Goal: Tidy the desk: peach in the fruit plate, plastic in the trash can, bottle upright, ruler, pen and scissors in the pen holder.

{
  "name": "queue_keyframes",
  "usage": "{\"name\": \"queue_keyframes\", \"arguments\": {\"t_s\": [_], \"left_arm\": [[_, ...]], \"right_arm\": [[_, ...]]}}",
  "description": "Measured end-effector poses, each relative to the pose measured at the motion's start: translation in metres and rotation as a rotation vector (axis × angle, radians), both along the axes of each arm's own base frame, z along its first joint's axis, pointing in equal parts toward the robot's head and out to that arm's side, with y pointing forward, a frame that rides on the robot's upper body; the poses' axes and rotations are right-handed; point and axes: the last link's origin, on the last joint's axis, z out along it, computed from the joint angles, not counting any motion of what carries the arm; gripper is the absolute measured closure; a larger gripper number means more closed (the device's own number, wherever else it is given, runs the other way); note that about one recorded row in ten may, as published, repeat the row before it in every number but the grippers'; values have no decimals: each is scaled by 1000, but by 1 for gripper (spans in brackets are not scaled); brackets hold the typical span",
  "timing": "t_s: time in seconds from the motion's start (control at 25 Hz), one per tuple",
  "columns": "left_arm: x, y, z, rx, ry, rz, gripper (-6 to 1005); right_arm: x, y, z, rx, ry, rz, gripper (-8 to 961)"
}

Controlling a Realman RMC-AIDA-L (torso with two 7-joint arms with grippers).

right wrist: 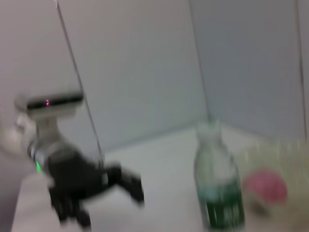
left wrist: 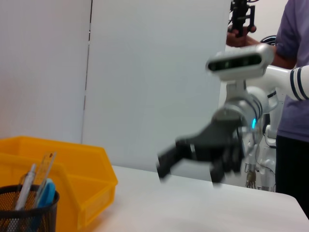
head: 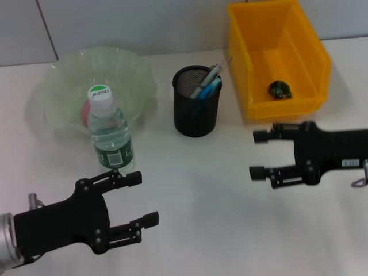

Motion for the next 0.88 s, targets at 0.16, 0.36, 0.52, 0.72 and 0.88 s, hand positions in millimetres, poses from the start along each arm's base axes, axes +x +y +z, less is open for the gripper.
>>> {"name": "queue_keyframes", "arguments": {"t_s": [0.16, 0.36, 0.52, 0.72, 0.88], "left_arm": [[6, 10, -3, -16, 1, 3, 214], [8, 15, -7, -47, 23, 3, 214], [7, 15, -9, -53, 42, 5, 214], [4, 17, -10, -48, 54, 19, 214], [3, 17, -12, -44, 61, 27, 214]], "right_arm": [[22, -5, -12, 5, -50, -55, 115], [30, -7, -21, 10, -55, -87, 115], [32, -6, -23, 16, -58, -102, 115], [32, -8, -27, 9, -53, -102, 115], [32, -10, -30, 2, -52, -96, 115]]}}
